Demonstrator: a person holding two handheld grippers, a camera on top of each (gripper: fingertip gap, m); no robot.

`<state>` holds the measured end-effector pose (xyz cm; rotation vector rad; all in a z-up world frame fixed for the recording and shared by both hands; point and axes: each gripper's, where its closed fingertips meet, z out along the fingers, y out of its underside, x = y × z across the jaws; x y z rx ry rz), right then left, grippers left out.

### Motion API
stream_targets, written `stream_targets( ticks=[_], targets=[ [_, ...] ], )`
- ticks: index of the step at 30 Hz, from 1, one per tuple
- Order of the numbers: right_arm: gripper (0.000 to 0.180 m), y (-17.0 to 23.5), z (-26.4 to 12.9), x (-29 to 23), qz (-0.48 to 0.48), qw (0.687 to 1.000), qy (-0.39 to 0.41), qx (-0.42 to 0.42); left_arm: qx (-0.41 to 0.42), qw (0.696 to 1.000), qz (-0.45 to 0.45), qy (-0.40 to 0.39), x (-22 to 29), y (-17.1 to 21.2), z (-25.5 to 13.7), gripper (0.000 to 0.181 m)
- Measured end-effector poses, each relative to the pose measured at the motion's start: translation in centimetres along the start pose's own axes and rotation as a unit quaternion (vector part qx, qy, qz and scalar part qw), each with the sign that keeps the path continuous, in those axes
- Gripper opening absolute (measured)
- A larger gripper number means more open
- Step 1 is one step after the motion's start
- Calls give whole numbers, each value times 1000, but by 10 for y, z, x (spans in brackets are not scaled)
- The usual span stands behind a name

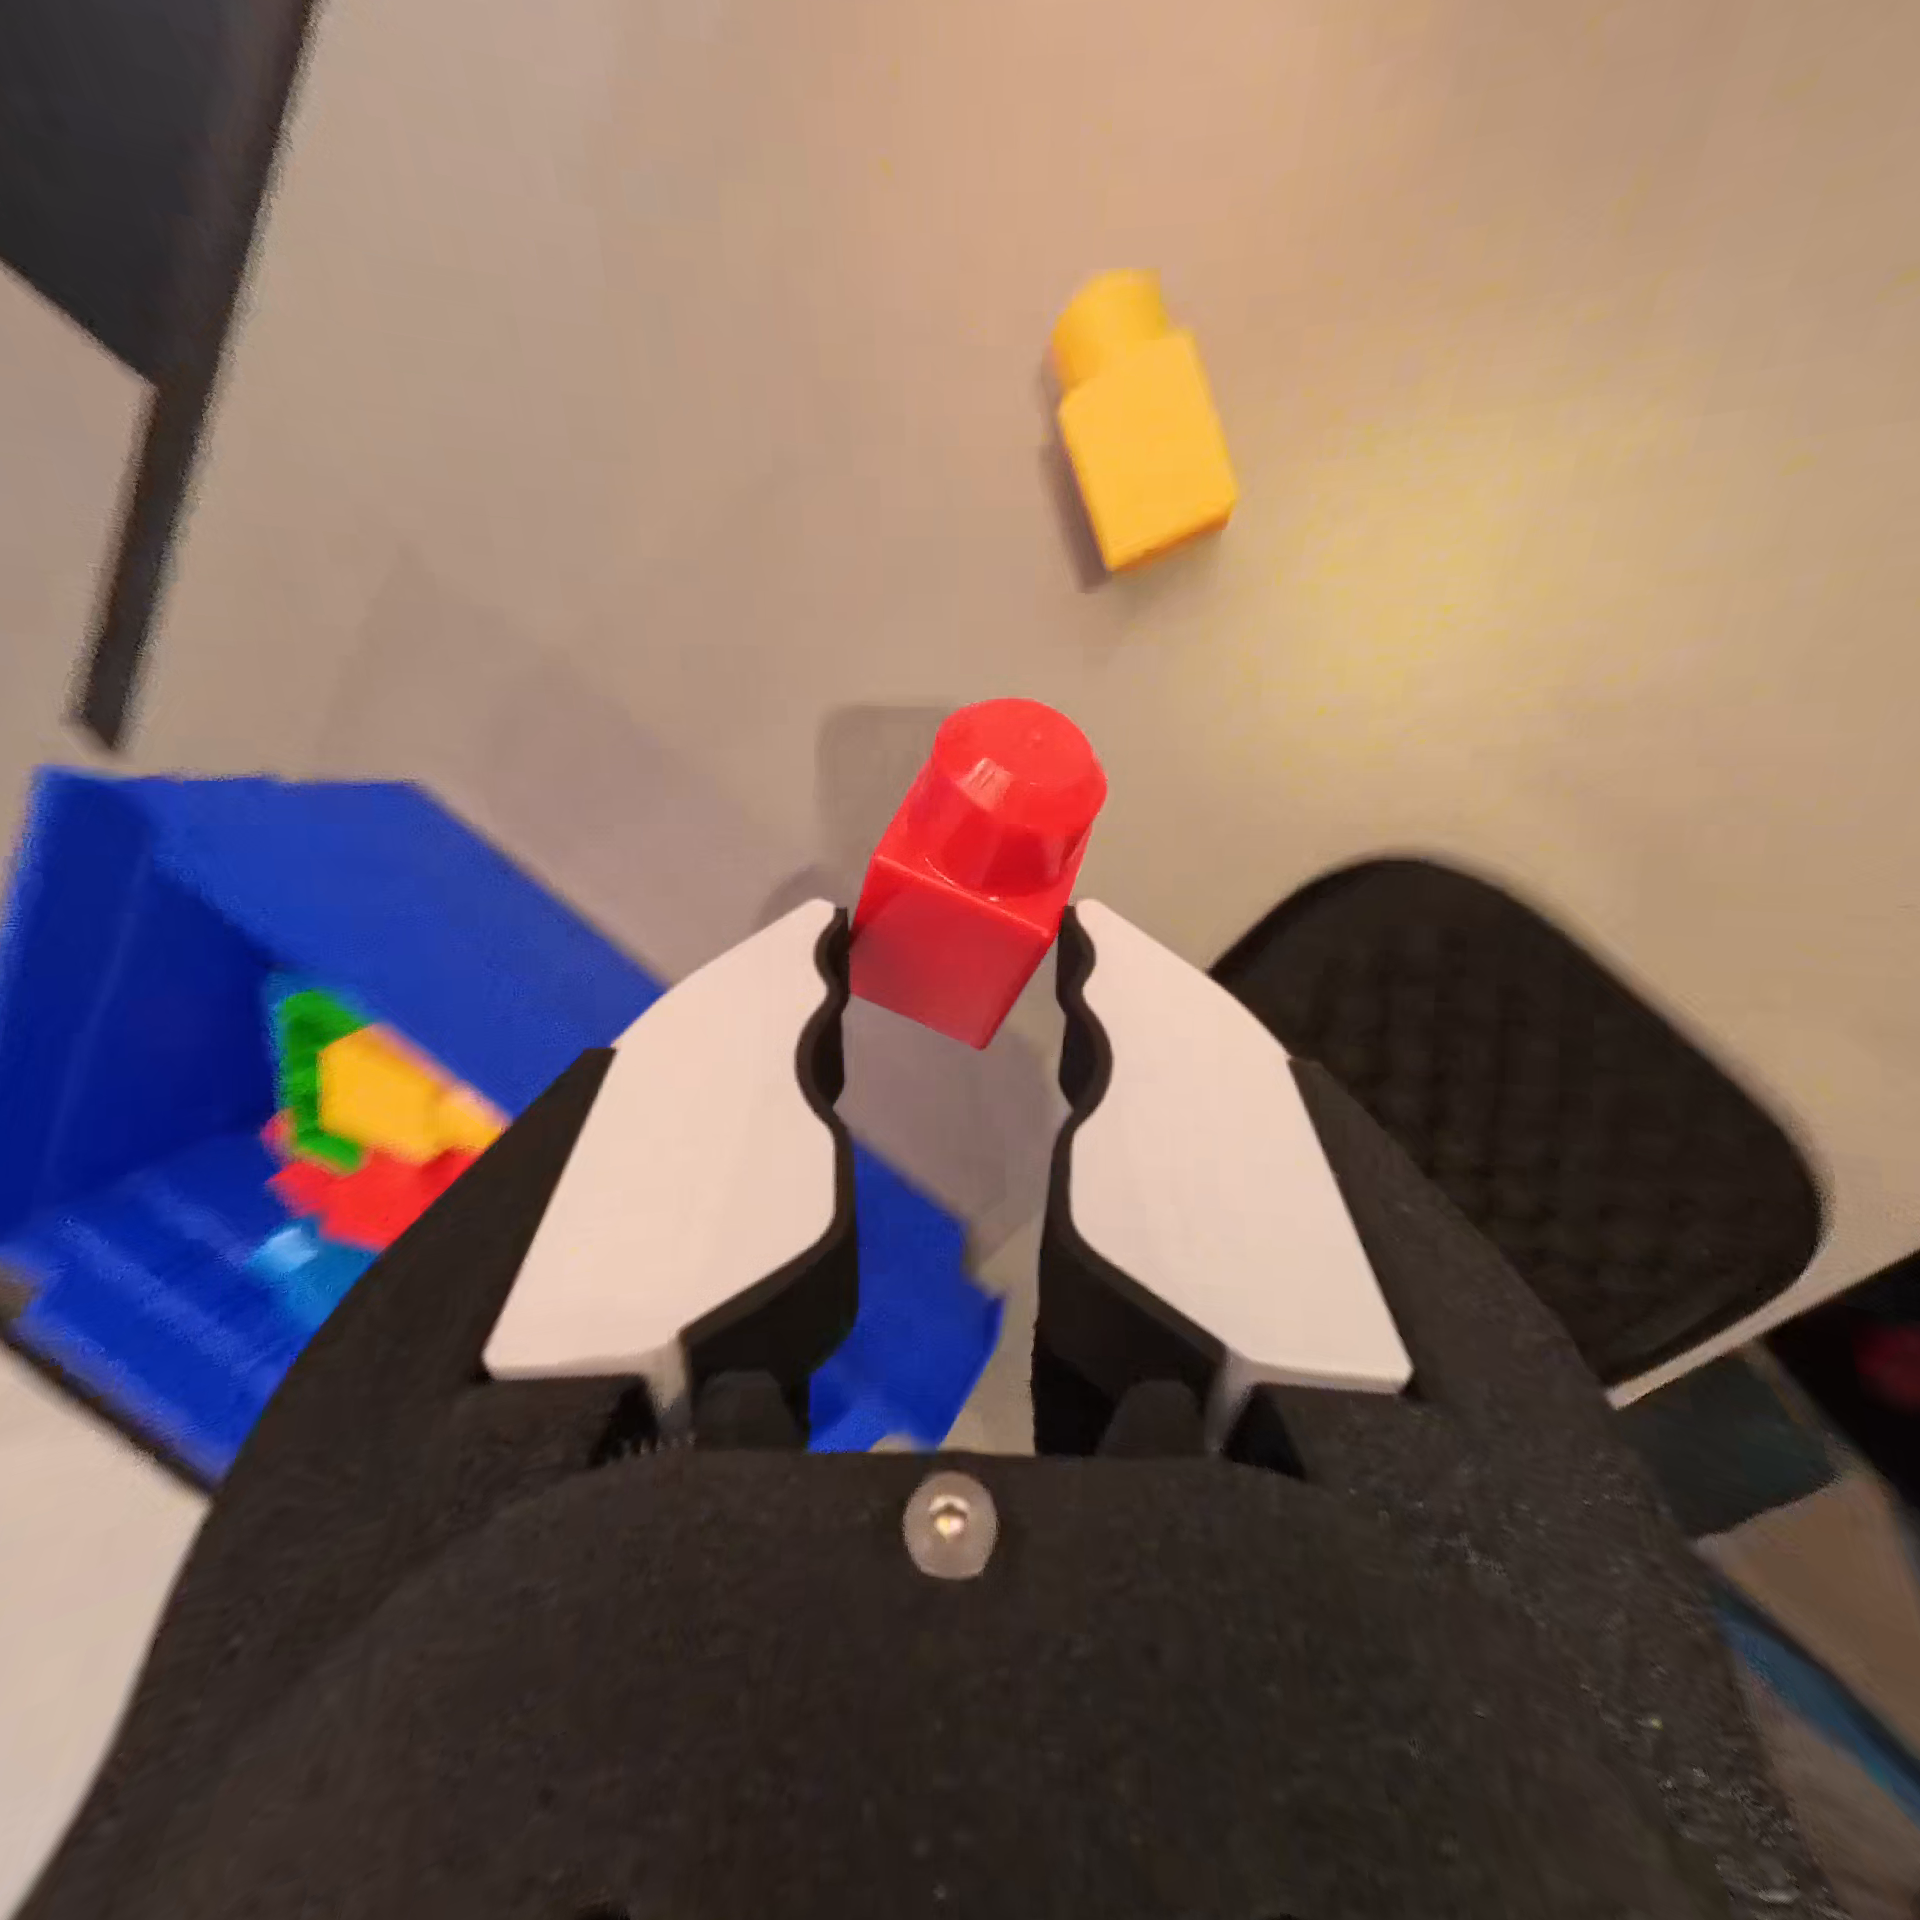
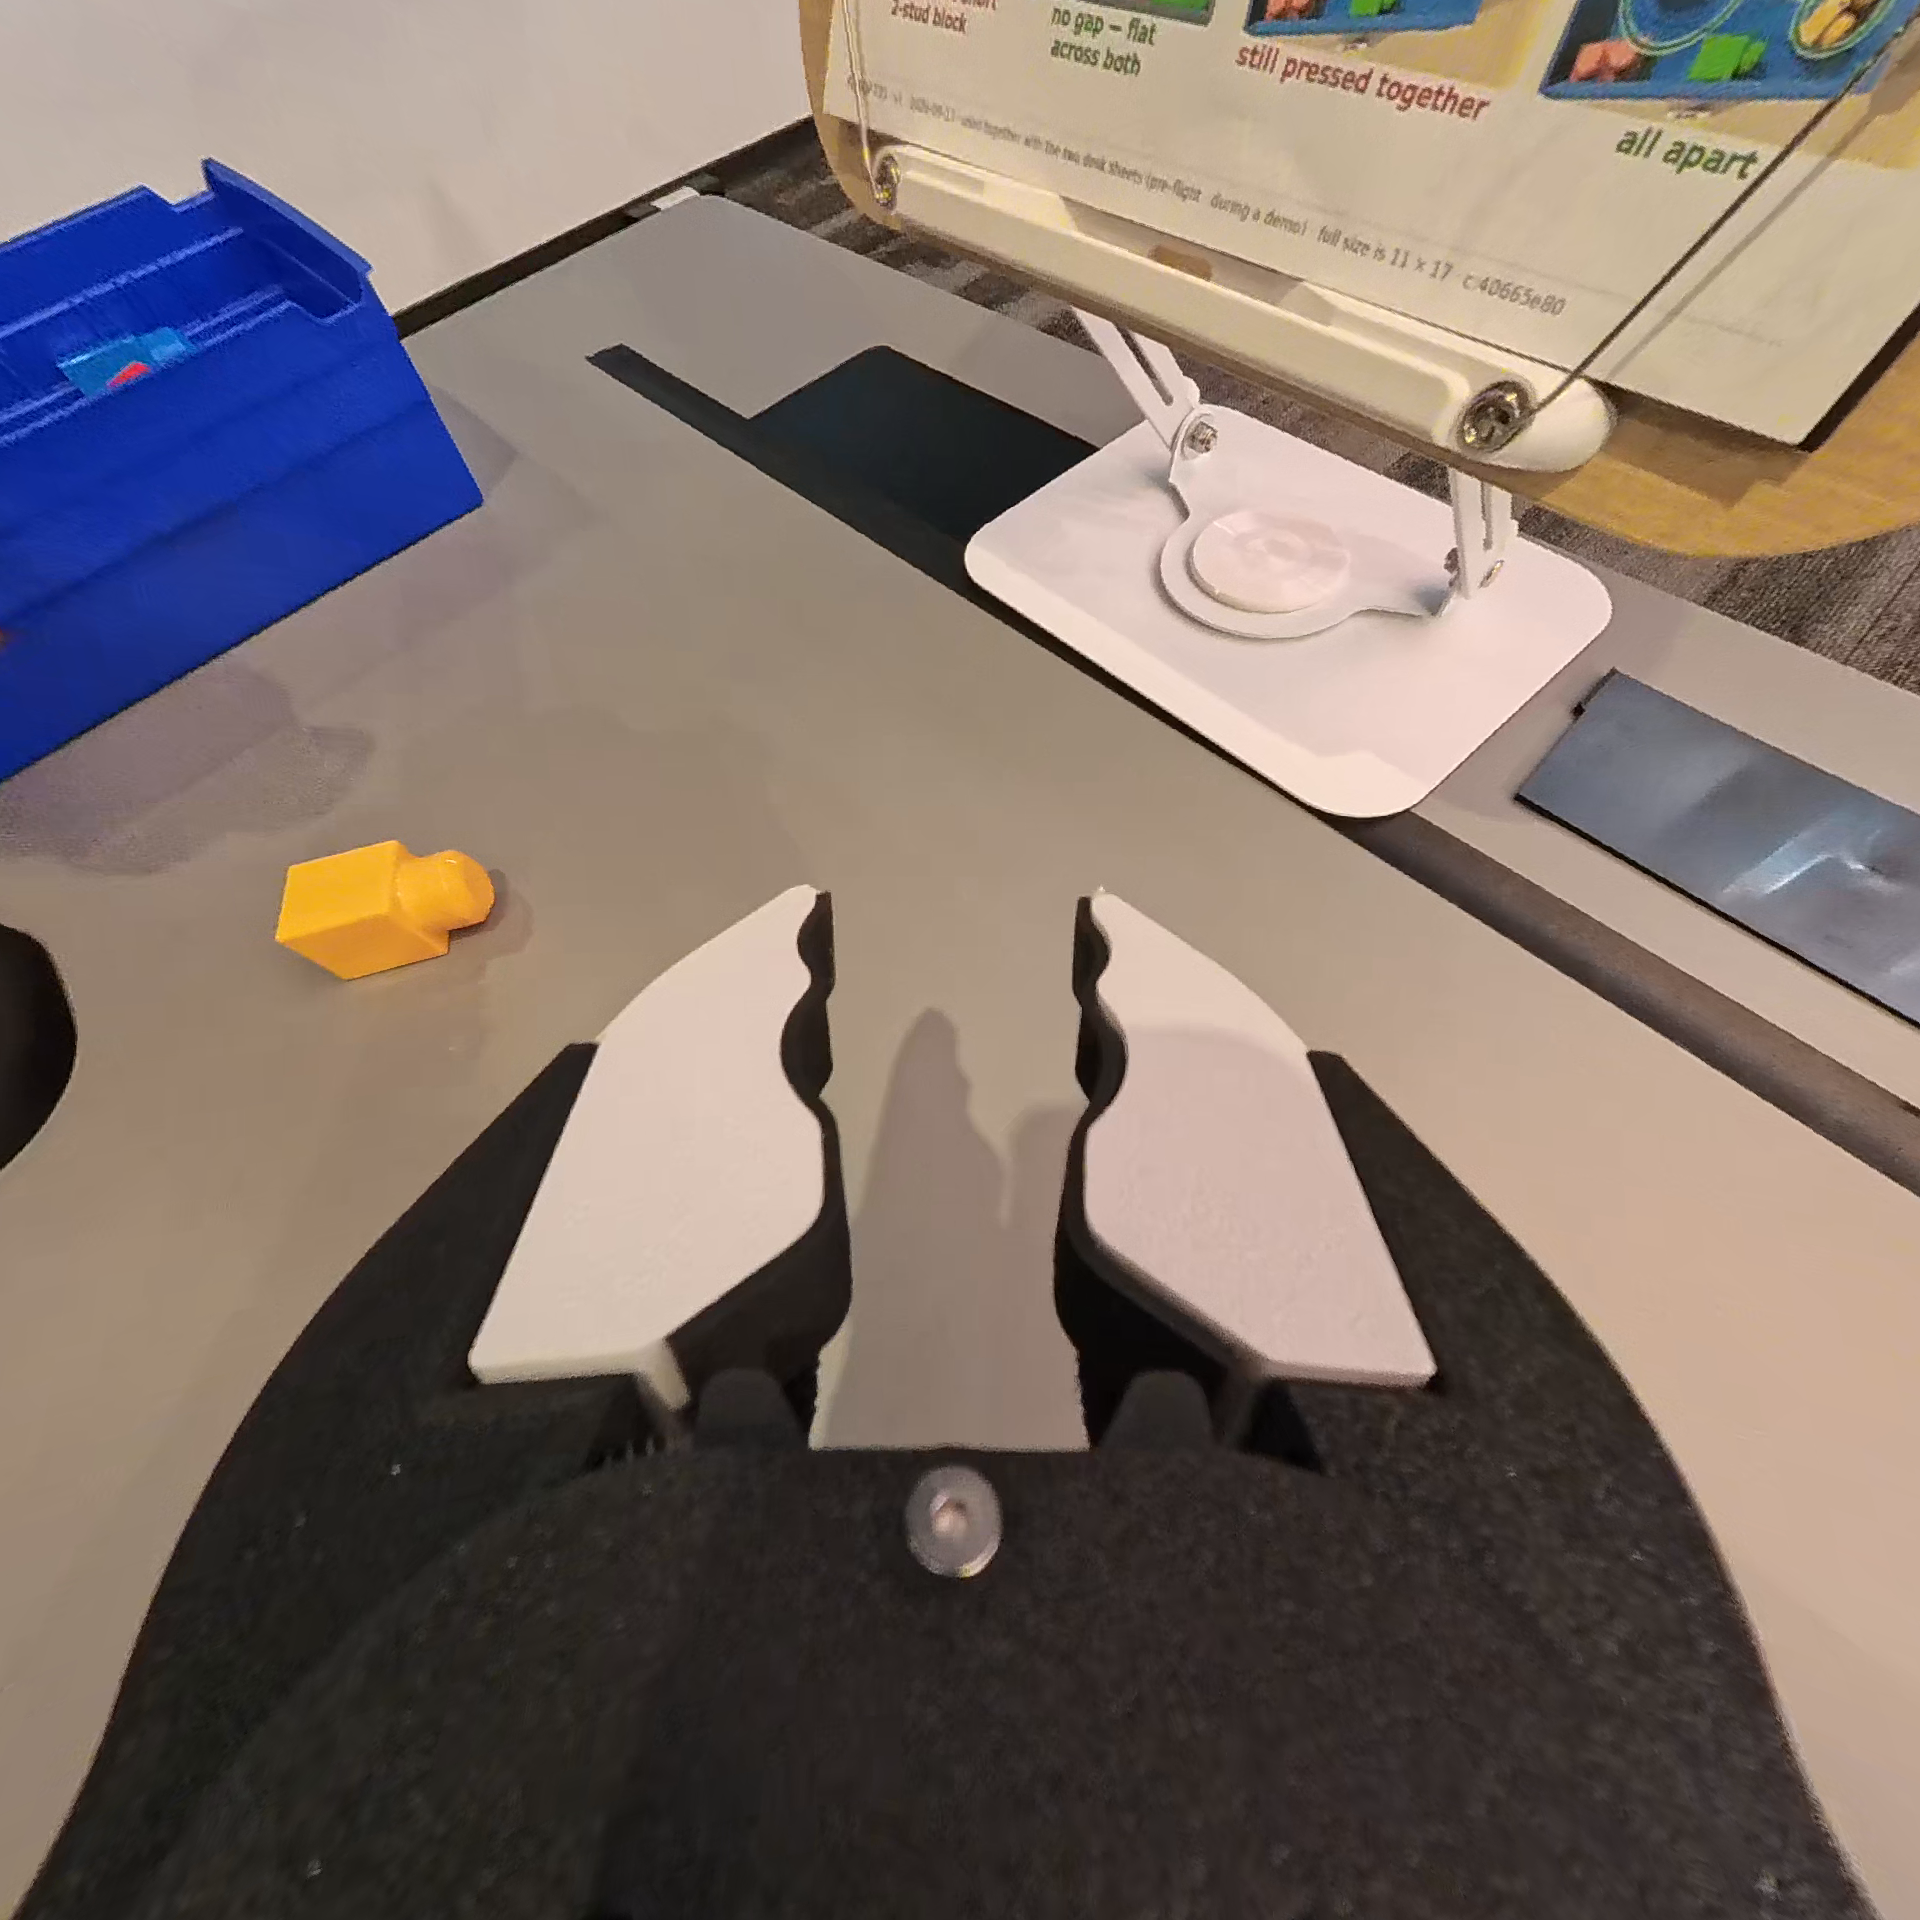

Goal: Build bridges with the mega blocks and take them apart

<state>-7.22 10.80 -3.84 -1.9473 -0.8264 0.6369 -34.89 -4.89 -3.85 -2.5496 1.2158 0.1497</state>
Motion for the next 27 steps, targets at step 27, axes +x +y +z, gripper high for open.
stream_targets(
  ticks=[27],
  targets=[
    [43, -6, -13, 13, 14, 1000, -5, 19, -75, 969, -213, 104, 1, -46, 99, 50]
  ],
)
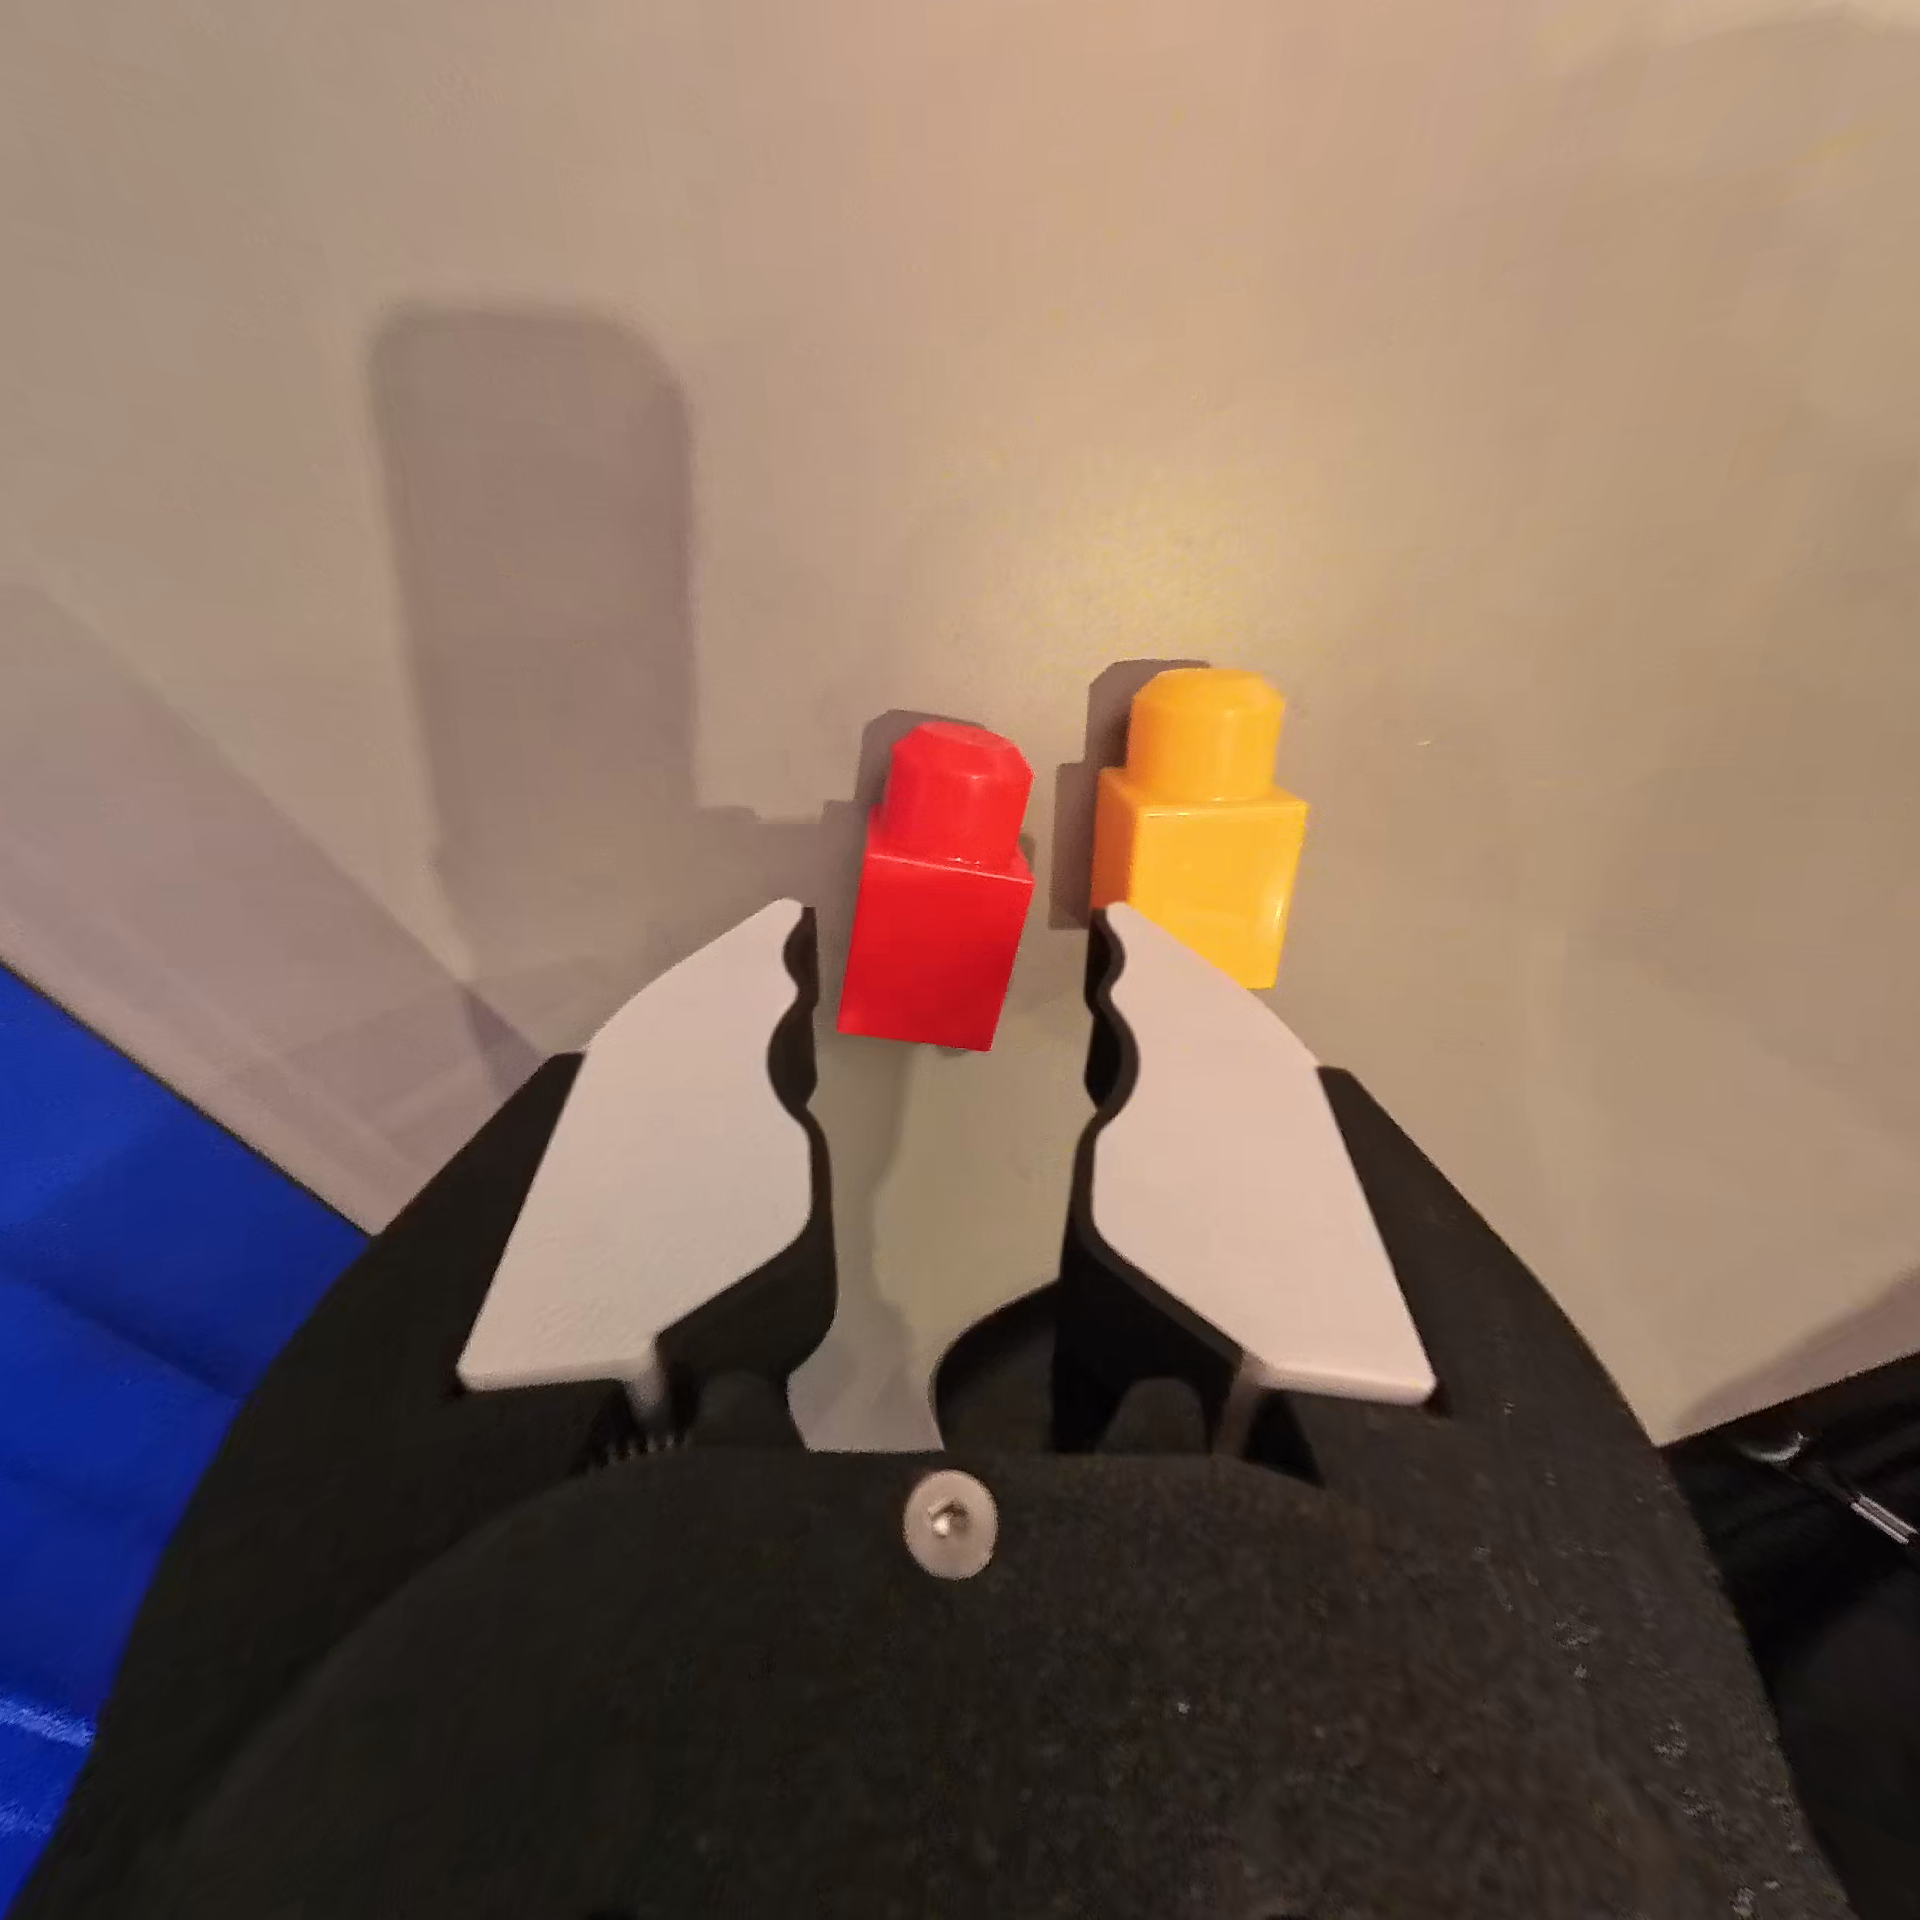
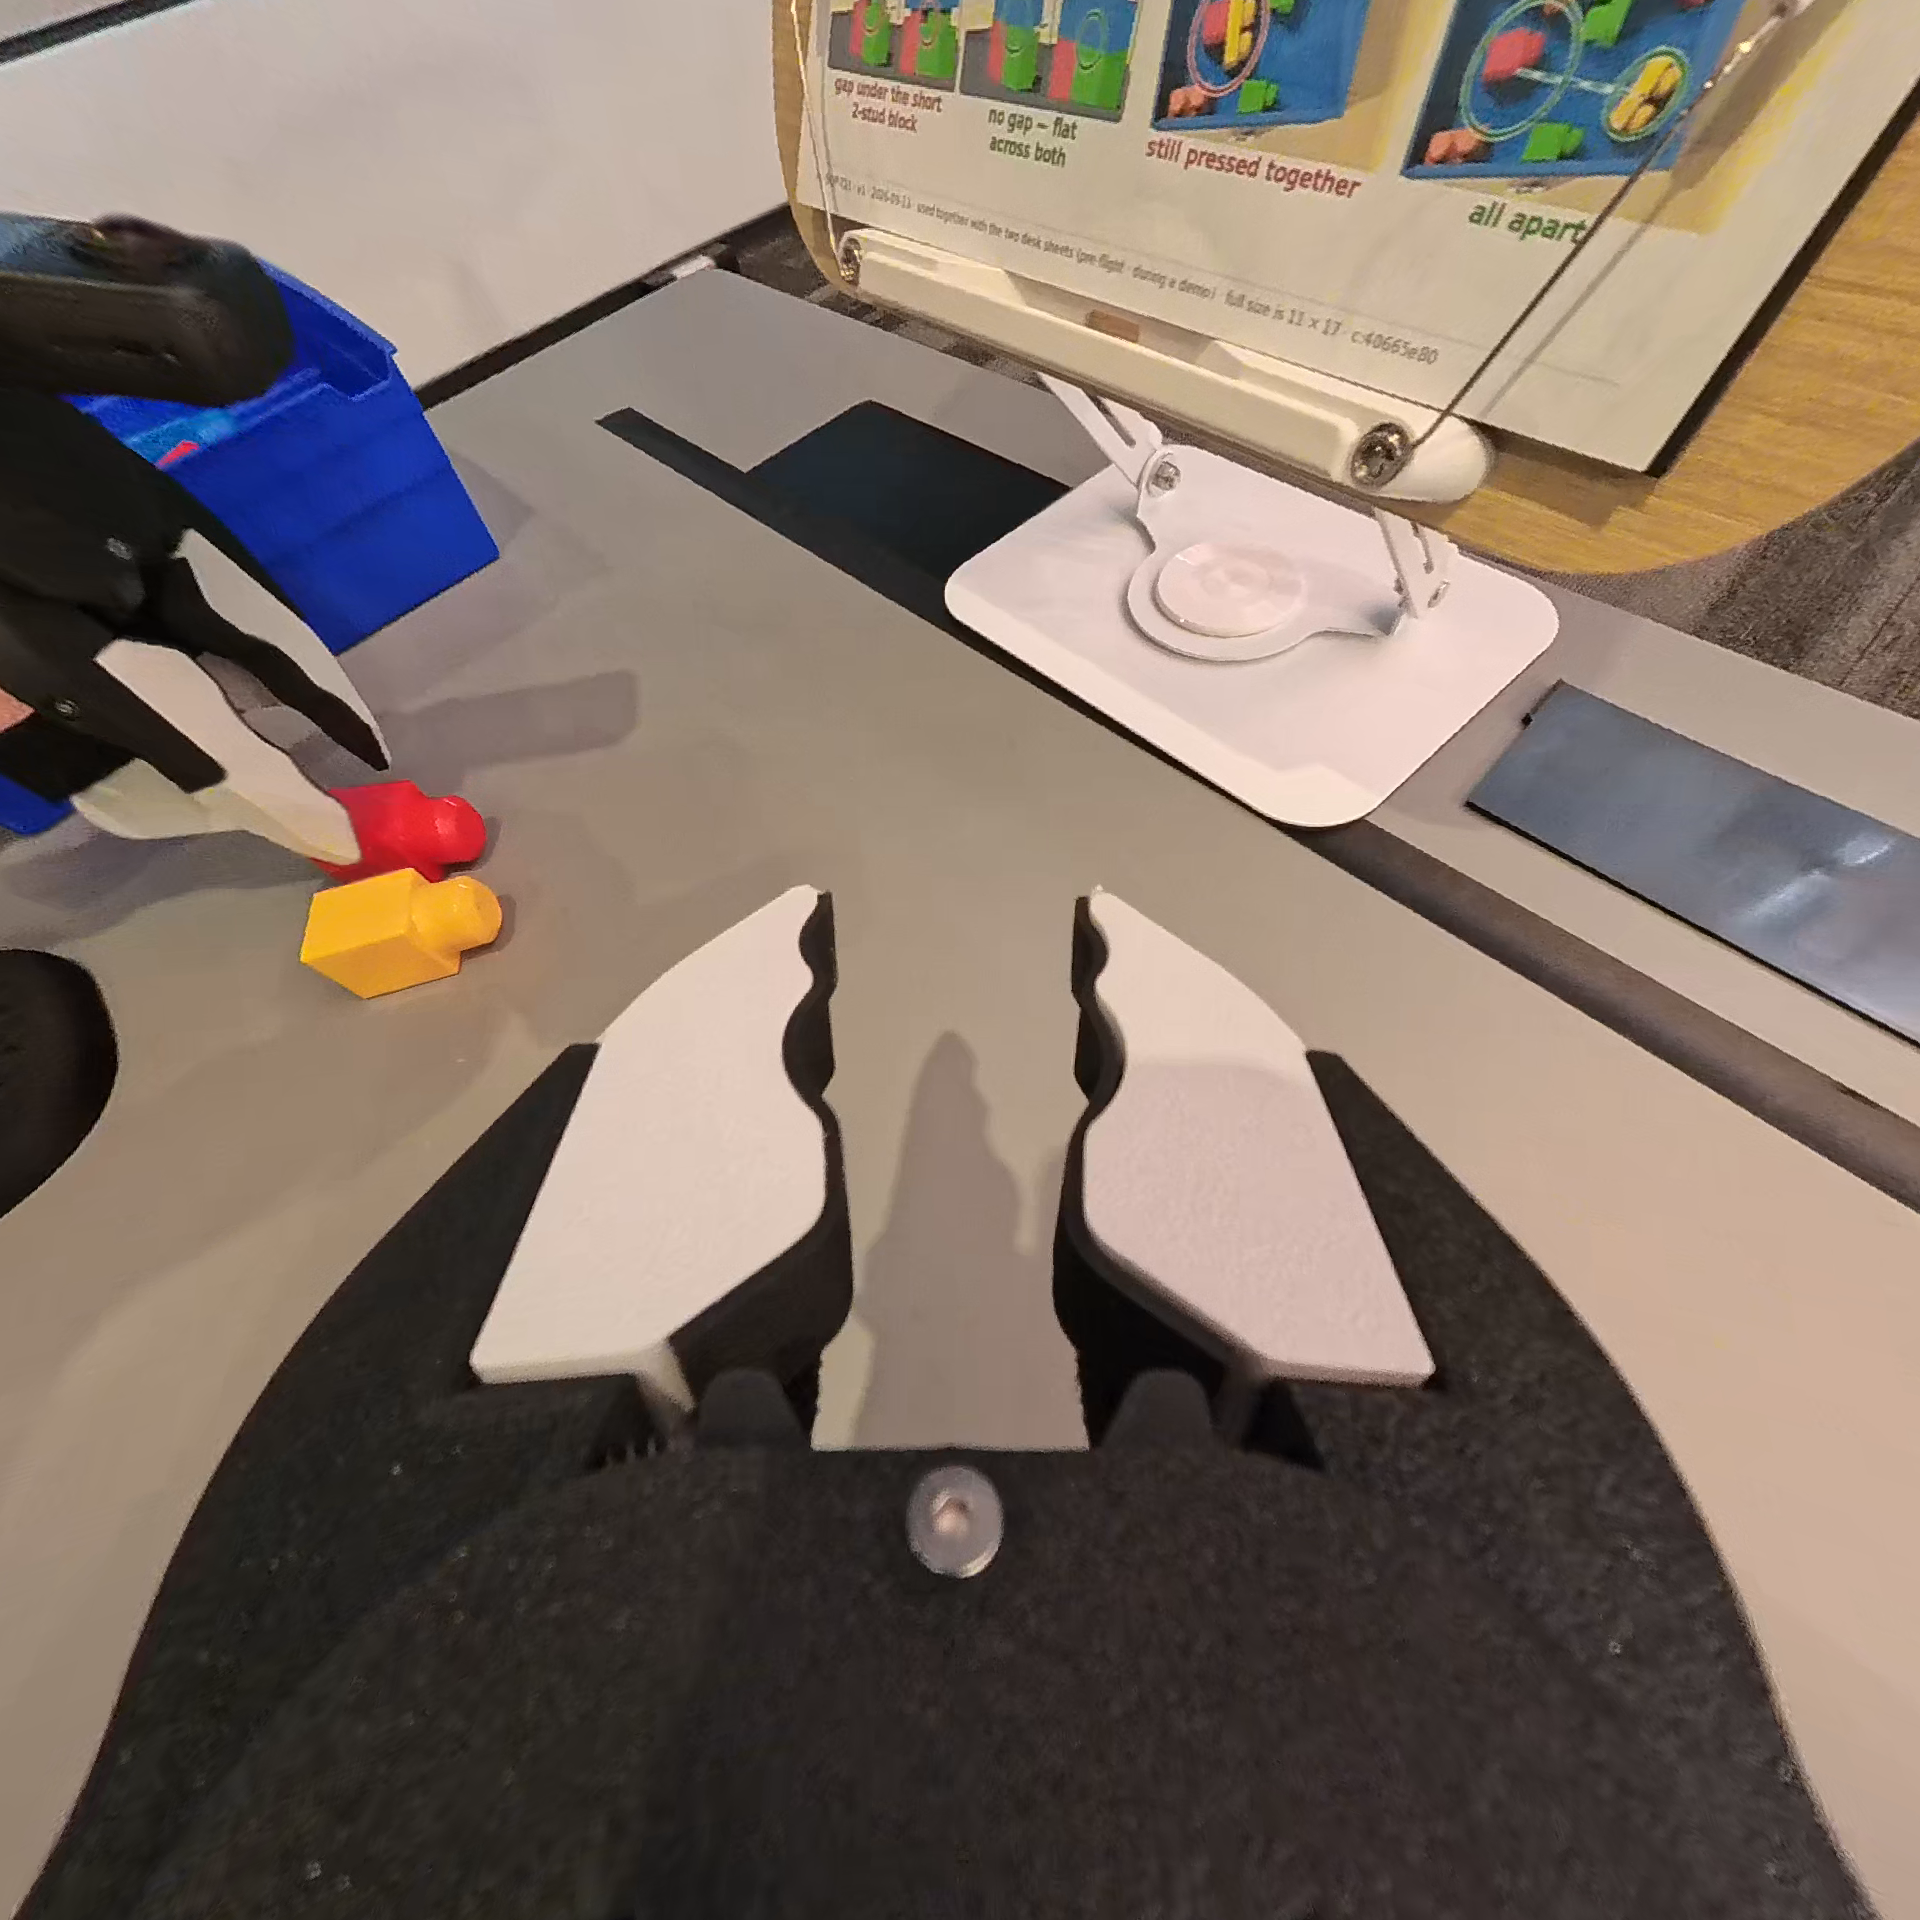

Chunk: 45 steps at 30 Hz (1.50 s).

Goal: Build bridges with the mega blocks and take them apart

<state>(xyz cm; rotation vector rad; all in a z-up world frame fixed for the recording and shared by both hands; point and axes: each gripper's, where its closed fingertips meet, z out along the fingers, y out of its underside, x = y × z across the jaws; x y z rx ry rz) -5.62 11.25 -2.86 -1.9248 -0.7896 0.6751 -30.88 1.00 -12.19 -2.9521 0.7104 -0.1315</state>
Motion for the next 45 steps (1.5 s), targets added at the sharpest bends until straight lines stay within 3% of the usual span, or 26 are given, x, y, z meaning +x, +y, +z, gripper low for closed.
stream_targets(
  ticks=[5, 16, 24, 32, 45],
  targets=[
    [43, 1, -2, 2, 4, 1000, 0, 3, 46, 999, 6, -4, -19, -1, -15, 50],
    [42, 1, 1, 1, -2, 1000, 1, -2, 98, 989, 1, 110, -16, 9, -5, 41],
    [42, 2, 2, 0, -5, 1000, 2, -6, 81, 988, -10, 132, -20, 16, 5, 39],
    [42, 4, 5, 1, -9, 1000, 4, -14, 115, 980, -40, 155, -12, 13, 2, 15],
    [42, 5, 6, -1, -14, 1000, 5, -17, 143, 970, -63, 185, -2, 18, 3, 16]
  ],
)
